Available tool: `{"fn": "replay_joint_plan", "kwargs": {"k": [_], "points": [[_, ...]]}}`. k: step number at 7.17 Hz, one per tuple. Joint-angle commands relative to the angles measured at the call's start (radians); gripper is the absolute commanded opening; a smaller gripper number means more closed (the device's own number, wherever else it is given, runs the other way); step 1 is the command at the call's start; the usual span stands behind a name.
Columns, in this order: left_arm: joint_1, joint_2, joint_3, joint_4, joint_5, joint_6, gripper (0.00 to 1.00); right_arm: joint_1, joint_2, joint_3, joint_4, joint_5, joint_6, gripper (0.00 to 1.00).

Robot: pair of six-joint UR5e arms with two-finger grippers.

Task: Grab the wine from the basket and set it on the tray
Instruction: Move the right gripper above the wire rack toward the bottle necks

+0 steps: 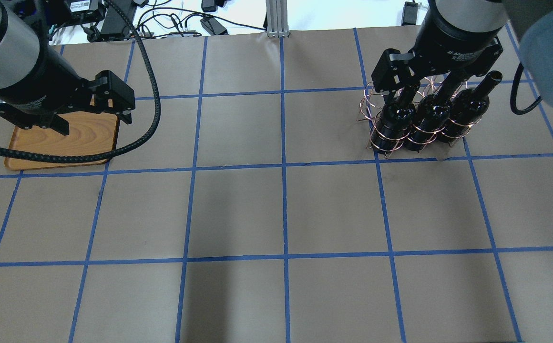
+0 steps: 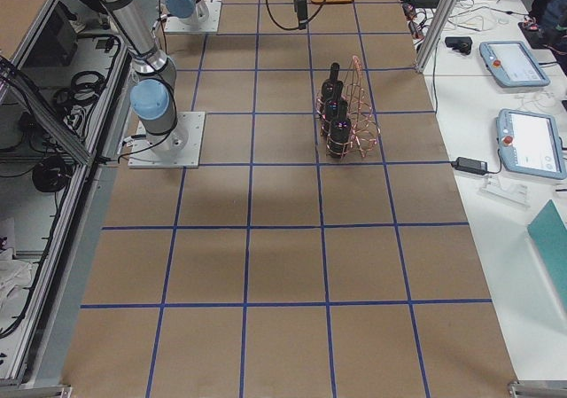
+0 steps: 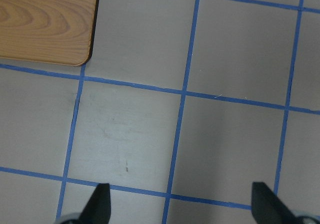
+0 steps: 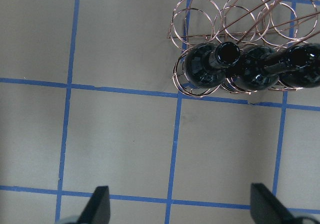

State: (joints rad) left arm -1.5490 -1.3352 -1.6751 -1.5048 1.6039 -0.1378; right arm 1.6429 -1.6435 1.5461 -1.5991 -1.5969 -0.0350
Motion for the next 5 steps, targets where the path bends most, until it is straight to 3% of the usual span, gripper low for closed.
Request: {"fn": "replay_joint_plan", "kwargs": {"k": [1,5], "points": [[0.000,0.023,-0.002,-0.009,0.002,-0.008,1.00,0.000,0.001,0.002,-0.007,-0.001,0.000,1.00],[0.000,0.025,-0.034,-0.012,0.005,0.001,1.00,-0.009,0.005,0.002,-0.015,-0.001,0.000,1.00]]}}
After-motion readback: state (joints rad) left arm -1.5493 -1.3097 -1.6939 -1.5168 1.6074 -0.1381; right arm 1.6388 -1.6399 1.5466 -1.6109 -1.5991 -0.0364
